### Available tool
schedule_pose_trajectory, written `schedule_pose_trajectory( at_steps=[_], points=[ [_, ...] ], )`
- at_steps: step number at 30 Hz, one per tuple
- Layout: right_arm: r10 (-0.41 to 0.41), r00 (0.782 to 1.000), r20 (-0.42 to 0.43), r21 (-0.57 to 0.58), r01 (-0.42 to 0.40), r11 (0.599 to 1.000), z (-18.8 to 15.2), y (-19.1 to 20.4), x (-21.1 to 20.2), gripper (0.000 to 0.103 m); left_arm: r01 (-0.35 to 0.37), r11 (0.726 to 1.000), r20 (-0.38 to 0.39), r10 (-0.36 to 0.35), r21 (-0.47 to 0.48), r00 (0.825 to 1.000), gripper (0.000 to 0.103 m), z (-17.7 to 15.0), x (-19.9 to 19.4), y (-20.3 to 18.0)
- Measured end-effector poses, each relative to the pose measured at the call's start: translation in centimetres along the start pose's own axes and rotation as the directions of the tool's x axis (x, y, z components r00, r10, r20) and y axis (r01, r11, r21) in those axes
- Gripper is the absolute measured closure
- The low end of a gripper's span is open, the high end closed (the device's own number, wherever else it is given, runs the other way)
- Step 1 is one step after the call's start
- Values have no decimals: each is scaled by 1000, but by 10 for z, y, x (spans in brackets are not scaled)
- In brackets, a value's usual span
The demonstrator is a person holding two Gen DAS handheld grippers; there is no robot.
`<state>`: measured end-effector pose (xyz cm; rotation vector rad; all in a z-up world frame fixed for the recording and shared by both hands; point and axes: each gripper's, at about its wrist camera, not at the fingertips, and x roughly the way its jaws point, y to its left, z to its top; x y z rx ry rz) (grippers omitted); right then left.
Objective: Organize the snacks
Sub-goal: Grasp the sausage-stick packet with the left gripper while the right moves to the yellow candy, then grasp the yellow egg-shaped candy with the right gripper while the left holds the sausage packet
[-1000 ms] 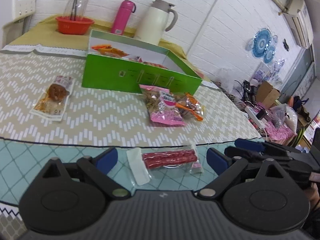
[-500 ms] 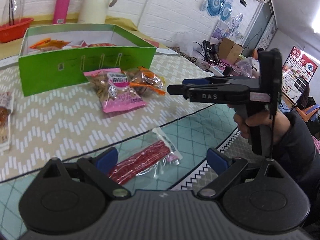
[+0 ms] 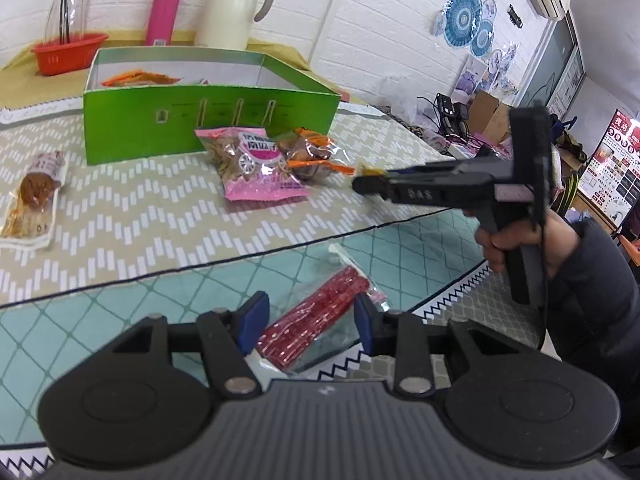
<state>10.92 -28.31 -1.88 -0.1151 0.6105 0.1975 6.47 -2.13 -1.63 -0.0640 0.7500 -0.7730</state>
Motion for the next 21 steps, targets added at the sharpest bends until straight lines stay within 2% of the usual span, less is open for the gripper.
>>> schedule_pose_trajectory(
  at_steps=[1,2,3,5,8,9,10,11,13,17,19,21],
  points=[
    [2,1000,3,5,-2,1000,-5,1,-6,64,8,1000,4,-8,-6,1000,42,0,0,-1],
    [0,1000,6,5,0,1000,-10,3,-12,63,23,1000,9,-23,-13,1000,32,0,1,-3],
    [-3,1000,8,7,3,1000,-15,5,-17,63,45,999,7,-45,-10,999,30,0,3,-5],
    [3,1000,11,14,-3,1000,-22,10,-27,63,36,999,-8,-36,31,999,30,1,7,-11],
    [27,1000,7,14,-27,1000,-30,20,-39,62,-24,996,-32,27,81,999,33,1,16,-15],
    [36,999,8,11,-36,999,-32,23,-42,62,-44,993,-37,48,109,998,43,1,18,-18],
    [39,999,9,8,-39,999,-34,26,-45,62,-79,987,-41,86,140,995,59,1,18,-22],
    [40,999,9,7,-40,999,-36,29,-47,60,-115,980,-39,123,163,992,65,1,19,-25],
    [35,999,9,12,-35,999,-39,33,-51,56,-151,975,-43,160,162,986,66,0,17,-26],
    [25,1000,14,19,-25,1000,-42,36,-54,54,-148,983,-43,153,107,987,66,-1,13,-19],
    [18,1000,15,26,-19,999,-43,37,-55,52,-144,985,-34,148,99,988,59,-1,13,-21],
    [18,1000,19,33,-19,999,-45,38,-57,49,-143,986,-22,145,86,989,59,-1,13,-21]
  ],
)
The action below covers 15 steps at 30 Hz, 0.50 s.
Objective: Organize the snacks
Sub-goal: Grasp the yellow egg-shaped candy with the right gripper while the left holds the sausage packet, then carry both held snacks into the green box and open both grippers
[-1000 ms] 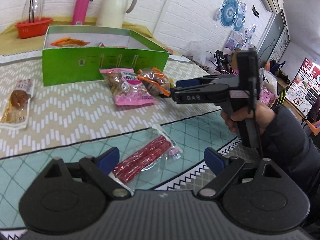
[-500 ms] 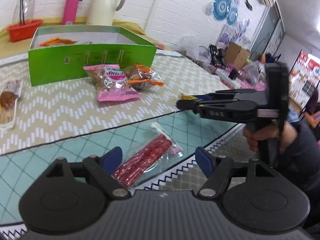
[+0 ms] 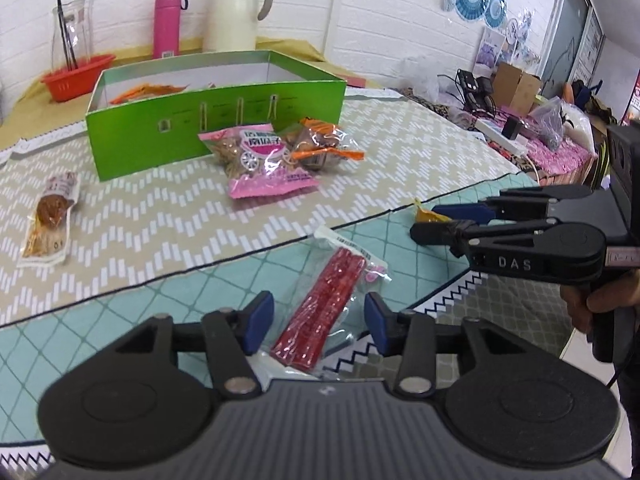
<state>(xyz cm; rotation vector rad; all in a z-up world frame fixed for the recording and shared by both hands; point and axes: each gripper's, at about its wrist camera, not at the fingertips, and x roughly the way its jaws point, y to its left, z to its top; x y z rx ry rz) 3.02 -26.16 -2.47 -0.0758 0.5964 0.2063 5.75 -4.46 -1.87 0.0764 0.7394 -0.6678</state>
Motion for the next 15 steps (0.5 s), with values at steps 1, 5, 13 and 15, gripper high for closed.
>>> schedule_pose_trajectory(
  at_steps=[1,5,13,15],
  points=[
    [-1,1000,3,-3,1,1000,-1,1,0,49,0,1000,5,0,0,1000,59,0,0,-1],
    [-15,1000,17,-19,15,1000,-1,5,-2,65,-43,999,11,43,2,999,66,1,0,-4],
    [40,995,93,-65,-34,997,22,17,-16,66,-23,997,71,28,-73,997,77,17,-19,11],
    [43,991,128,-82,-32,996,35,18,-18,66,-27,995,99,36,-91,995,77,29,-25,18]
  ],
)
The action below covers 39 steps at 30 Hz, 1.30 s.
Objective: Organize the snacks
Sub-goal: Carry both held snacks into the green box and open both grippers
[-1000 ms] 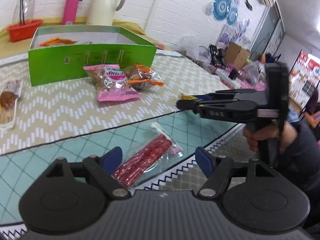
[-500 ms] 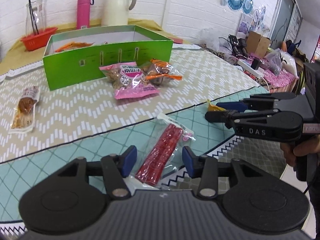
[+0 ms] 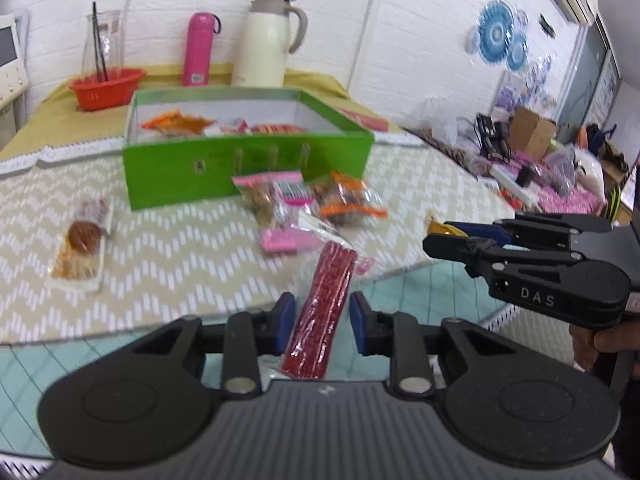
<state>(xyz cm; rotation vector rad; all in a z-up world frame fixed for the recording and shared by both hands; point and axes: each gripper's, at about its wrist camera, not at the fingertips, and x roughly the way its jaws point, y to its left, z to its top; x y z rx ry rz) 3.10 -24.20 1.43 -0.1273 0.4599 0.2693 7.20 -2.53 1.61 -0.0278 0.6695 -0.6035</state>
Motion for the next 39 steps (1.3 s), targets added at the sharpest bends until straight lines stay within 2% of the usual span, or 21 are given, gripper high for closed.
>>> schedule_pose_trajectory(
  at_steps=[6,14,22,28,31,33,34,35,36,37,39],
  points=[
    [-8,997,78,-35,10,999,38,-4,16,66,-61,998,101,61,-2,993,77,47,-7,16],
    [-35,993,110,12,34,999,79,-22,63,65,-121,991,171,127,-49,977,77,117,13,39],
    [-50,996,70,86,43,995,96,-40,118,65,-140,980,138,159,-138,978,77,160,68,68],
    [-35,998,53,97,29,995,99,-43,144,65,-118,977,85,135,-178,987,77,171,101,82],
    [-27,999,34,91,23,996,99,-42,155,65,-118,979,66,131,-165,989,76,171,113,83],
    [-10,999,31,79,8,997,98,-40,160,62,-110,983,61,120,-148,991,68,169,117,82],
    [-2,999,32,67,0,998,97,-39,162,54,-113,983,69,124,-147,990,40,168,118,82],
    [2,999,36,49,-4,999,97,-37,163,32,-111,982,91,125,-150,988,23,167,117,82],
    [-1,999,39,32,0,999,96,-36,163,15,-118,980,130,139,-158,982,8,166,113,82],
    [-11,999,51,15,10,1000,95,-33,162,0,-140,977,165,167,-160,972,0,165,109,81],
    [-22,996,82,-20,24,1000,92,-29,158,0,-174,977,212,198,-124,957,0,166,103,78]
  ],
)
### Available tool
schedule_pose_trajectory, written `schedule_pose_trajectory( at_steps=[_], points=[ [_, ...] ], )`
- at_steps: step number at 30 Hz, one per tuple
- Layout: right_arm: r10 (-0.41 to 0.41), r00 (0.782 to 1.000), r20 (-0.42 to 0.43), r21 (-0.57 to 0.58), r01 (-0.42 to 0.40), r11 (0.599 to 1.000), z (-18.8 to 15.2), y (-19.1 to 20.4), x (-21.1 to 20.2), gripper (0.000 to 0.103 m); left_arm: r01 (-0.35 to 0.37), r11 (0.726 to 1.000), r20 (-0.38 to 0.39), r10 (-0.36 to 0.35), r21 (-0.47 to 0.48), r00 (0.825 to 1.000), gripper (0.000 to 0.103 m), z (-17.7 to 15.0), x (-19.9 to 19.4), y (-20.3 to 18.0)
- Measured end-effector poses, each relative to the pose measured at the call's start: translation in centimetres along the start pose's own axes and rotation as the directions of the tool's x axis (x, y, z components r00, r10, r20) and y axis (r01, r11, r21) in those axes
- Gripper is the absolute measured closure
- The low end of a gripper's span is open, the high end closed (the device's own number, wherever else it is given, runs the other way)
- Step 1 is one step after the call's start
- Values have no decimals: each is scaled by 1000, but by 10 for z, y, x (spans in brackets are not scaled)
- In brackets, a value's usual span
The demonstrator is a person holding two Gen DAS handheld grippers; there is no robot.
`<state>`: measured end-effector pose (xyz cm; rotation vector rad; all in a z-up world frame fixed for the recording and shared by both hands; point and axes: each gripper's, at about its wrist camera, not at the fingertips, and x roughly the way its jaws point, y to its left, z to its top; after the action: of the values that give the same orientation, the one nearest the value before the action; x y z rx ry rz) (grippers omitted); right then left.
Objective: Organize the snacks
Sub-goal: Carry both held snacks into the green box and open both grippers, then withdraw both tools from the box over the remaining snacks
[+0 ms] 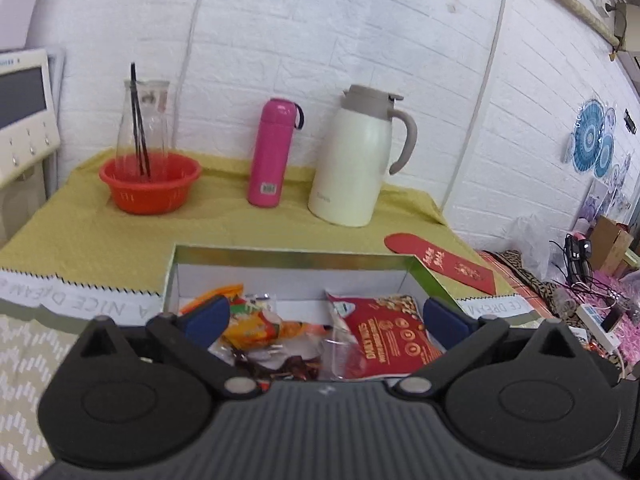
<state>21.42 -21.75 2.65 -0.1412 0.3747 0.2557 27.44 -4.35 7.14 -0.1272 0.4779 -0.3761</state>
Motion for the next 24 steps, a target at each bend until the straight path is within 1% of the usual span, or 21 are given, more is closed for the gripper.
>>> schedule_pose_trajectory(
  at_steps=[2,6,9,15,19,24],
  points=[
    [5,1000,-13,-21,-5,1000,-1,3,-2,0,-24,1000,-6,24,17,1000,0,2,-2,-2],
    [4,1000,-19,-6,-4,1000,0,4,-5,0,-30,1000,-12,30,1,999,0,1,-10,1],
    [6,1000,-15,1,-6,1000,1,5,-12,0,-41,999,-15,41,9,999,0,-1,-17,0],
    [5,1000,5,-14,-5,1000,4,14,-35,0,-49,999,-13,49,14,999,0,-5,-39,-4],
    [4,1000,5,-22,-4,1000,2,20,-51,0,-77,996,-13,77,36,997,0,-10,-56,-13],
    [2,1000,8,-42,-2,999,-2,29,-74,0,-59,997,-20,60,50,998,0,-18,-79,-22]
  ],
)
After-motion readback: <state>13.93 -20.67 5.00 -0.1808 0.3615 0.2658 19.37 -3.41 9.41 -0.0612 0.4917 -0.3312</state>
